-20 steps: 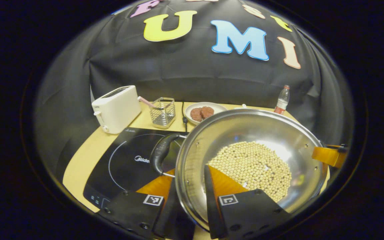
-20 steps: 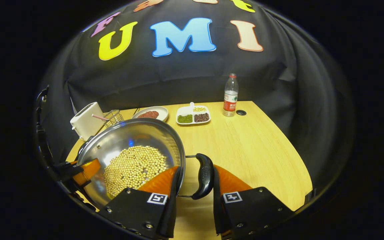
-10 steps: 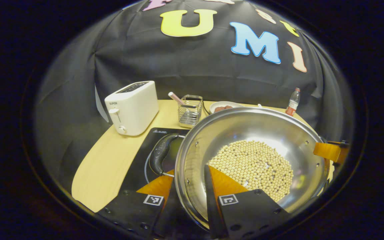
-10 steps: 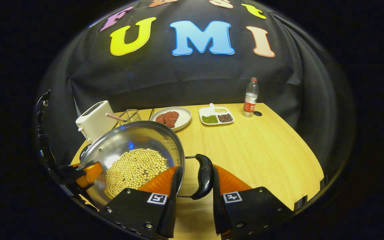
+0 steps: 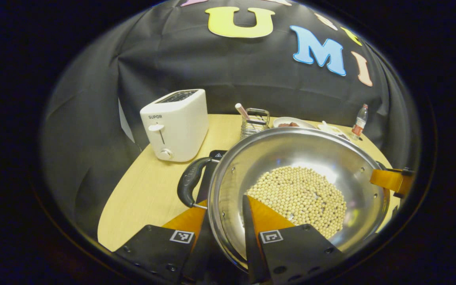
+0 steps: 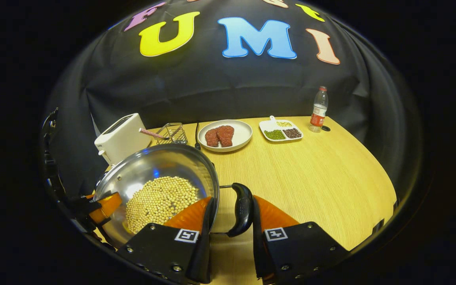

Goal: First push the handle of the pot to place it horizontally, then grasp the pot with both hands and set it on the induction cooktop.

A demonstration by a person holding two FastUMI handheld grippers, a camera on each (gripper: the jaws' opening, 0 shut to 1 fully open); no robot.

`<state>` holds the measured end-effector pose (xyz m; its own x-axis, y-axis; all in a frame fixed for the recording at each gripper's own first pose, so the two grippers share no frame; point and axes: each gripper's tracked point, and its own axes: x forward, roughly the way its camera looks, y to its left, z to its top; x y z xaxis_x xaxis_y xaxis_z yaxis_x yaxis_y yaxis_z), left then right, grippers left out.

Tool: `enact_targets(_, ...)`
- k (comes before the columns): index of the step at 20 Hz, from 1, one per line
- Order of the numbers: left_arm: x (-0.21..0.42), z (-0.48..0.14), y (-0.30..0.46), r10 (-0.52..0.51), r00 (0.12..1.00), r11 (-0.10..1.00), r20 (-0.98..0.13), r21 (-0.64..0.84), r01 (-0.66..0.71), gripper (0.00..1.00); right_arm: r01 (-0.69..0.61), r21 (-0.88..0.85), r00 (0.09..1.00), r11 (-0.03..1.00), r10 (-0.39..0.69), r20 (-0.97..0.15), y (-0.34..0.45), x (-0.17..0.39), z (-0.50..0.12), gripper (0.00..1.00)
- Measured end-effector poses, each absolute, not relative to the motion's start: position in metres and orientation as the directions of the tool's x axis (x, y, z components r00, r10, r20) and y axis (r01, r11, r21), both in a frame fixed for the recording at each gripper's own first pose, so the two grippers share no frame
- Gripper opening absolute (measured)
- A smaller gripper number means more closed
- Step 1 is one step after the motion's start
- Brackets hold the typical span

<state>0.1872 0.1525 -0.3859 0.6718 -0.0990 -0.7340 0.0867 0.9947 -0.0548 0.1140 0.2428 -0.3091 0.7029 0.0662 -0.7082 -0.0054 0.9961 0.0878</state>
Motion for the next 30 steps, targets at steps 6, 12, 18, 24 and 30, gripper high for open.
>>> enact_targets(6, 0.181, -0.366, 0.170, -0.079, 0.714, 0.997, -0.696, -0.050, 0.062, 0.62, -0.025, 0.077, 0.725, 0.997, 0.071, -0.686, 0.240, 0.121, -0.305, 0.54)
enact_targets(12, 0.193, -0.305, 0.202, 0.085, 0.837, 0.996, -0.540, 0.043, -0.074, 0.96, -0.085, 0.035, 0.867, 0.996, 0.092, -0.490, 0.206, 0.140, -0.234, 0.97)
enact_targets(18, 0.188, -0.187, 0.160, 0.100, 0.931, 0.995, -0.350, 0.023, -0.099, 1.00, -0.134, -0.017, 0.943, 0.991, 0.122, -0.308, 0.147, 0.125, -0.152, 0.97)
enact_targets(24, 0.155, -0.082, 0.057, 0.025, 0.980, 0.999, -0.198, -0.022, -0.030, 1.00, -0.126, -0.034, 0.976, 0.991, 0.117, -0.186, 0.066, 0.086, -0.090, 0.96)
enact_targets(30, 0.093, -0.027, -0.027, -0.008, 0.992, 0.998, -0.129, -0.061, 0.000, 0.96, -0.160, -0.016, 0.981, 0.987, 0.158, -0.115, 0.013, 0.047, -0.060, 0.96)
